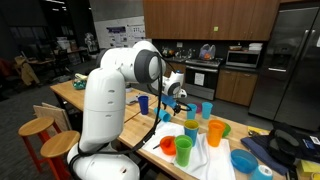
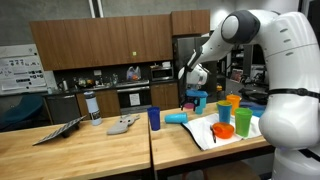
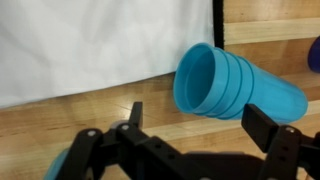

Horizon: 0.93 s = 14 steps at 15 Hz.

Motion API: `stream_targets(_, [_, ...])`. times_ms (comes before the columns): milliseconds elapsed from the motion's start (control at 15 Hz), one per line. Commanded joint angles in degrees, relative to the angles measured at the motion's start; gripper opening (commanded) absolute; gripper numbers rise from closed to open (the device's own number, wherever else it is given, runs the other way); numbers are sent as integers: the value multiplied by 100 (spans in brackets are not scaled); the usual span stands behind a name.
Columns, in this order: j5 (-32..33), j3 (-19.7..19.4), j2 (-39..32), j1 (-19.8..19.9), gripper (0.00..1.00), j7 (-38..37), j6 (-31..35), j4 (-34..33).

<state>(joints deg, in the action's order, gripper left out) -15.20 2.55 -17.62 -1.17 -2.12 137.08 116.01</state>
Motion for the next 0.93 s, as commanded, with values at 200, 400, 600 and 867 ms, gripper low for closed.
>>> stream_targets(200, [64,-34,-176,-117,100,-759,10,-229])
stream_targets(400, [-44,-33,-216,-89,100,-1026,-43,-294])
stream_targets(600, [-216,4,-262,-85,100,-1234,-38,-366])
stream_targets(867, [-295,37,-243,-151,100,-1436,41,-301])
